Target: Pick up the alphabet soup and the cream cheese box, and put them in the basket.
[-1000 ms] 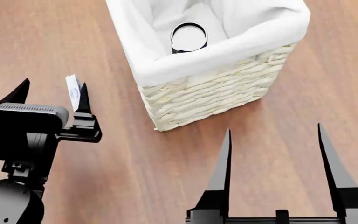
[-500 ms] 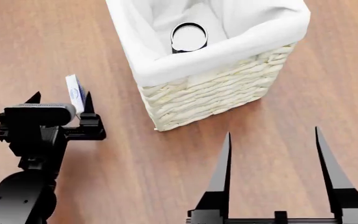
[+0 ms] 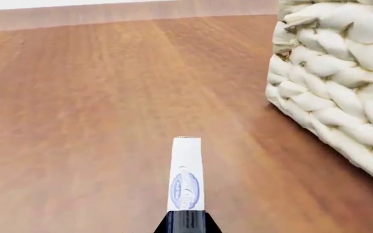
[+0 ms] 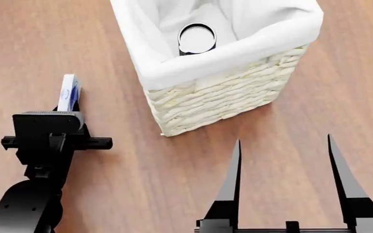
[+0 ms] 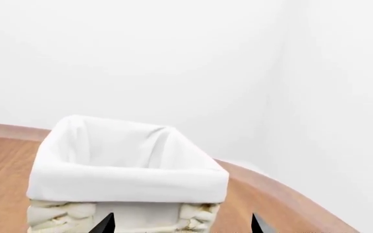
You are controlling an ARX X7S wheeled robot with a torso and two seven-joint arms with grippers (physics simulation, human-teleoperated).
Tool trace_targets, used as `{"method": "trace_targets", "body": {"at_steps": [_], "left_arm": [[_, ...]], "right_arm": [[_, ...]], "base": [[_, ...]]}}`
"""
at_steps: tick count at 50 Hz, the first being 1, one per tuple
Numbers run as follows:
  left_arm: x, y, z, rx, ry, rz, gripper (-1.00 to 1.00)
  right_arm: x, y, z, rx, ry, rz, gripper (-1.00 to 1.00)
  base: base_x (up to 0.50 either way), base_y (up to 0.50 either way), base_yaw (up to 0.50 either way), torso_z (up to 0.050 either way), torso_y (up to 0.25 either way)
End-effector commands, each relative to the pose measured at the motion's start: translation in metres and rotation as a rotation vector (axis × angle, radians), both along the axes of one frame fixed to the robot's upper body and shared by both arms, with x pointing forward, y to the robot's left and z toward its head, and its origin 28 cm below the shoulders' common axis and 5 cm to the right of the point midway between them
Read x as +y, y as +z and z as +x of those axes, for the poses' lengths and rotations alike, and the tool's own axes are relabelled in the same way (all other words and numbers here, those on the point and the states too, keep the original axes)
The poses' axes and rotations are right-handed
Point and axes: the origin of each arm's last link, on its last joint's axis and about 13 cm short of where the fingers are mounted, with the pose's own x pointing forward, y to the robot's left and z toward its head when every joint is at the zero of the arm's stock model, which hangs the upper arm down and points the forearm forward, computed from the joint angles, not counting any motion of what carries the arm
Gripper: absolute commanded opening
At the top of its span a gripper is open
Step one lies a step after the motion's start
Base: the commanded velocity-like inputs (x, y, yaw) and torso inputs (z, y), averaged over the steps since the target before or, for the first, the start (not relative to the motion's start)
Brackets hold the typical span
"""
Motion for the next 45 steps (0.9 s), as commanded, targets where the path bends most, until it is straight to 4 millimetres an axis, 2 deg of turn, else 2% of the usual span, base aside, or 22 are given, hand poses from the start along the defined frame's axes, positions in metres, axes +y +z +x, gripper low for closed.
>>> {"method": "trace_targets", "body": {"at_steps": [1,5,9,15,16,20,25,26,29,34,36,39,45], "left_arm": [[0.001,-0.001,-0.001,-0.004,0.007,-0.007,-1.00],[0.001,0.002,-0.001,-0.009,0.004,-0.009,-1.00],[0.003,0.027,-0.007,-0.072,0.003,-0.001,-1.00],[0.012,0.086,-0.017,-0.240,0.013,0.001,-1.00],[0.014,0.102,-0.019,-0.280,0.020,0.002,-1.00],[0.018,0.144,-0.031,-0.399,0.016,-0.011,-1.00],[0.023,0.187,-0.037,-0.510,0.047,-0.046,-1.00],[0.023,0.198,-0.038,-0.538,0.033,-0.047,-1.00],[0.022,0.215,-0.039,-0.577,0.030,-0.052,-1.00],[0.015,0.266,-0.055,-0.704,-0.034,-0.023,-1.00],[0.011,0.281,-0.053,-0.682,-0.083,-0.028,-1.00],[0.004,0.292,-0.046,-0.654,-0.160,0.016,-1.00],[-0.015,0.310,-0.028,-0.515,-0.437,0.190,-1.00]], "right_arm": [[0.000,-0.001,0.000,0.008,0.003,0.002,1.00],[0.000,-0.003,0.001,0.013,0.003,0.004,1.00],[0.000,-0.002,0.000,0.014,0.004,0.005,1.00],[0.000,-0.002,0.000,0.012,0.008,0.006,1.00],[0.000,-0.003,0.000,0.012,0.008,0.005,1.00],[0.001,-0.003,0.001,0.013,0.011,0.002,1.00],[0.000,0.000,0.002,0.007,0.005,0.005,1.00],[0.000,0.000,0.002,0.004,0.005,0.004,1.00],[-0.001,-0.001,0.002,0.005,0.003,-0.001,1.00],[-0.001,0.000,0.000,0.005,-0.002,-0.012,1.00],[-0.001,0.001,-0.001,0.002,-0.003,-0.011,1.00],[-0.001,0.001,-0.001,0.001,-0.003,-0.012,1.00],[-0.001,0.001,-0.002,0.003,-0.002,-0.016,1.00]], "base": [[0.00,0.00,0.00,0.000,0.000],[0.00,0.00,0.00,0.000,0.000],[0.00,0.00,0.00,0.000,0.000],[0.00,0.00,0.00,0.000,0.002],[0.00,0.00,0.00,0.000,0.000],[0.00,0.00,0.00,0.000,0.000],[0.00,0.00,0.00,0.000,0.002],[0.00,0.00,0.00,0.000,0.000],[0.00,0.00,0.00,0.000,0.000],[0.00,0.00,0.00,0.000,0.000],[0.00,0.00,0.00,0.008,0.005],[0.00,0.00,0.00,0.000,0.000],[0.00,0.00,0.00,0.000,0.000]]}}
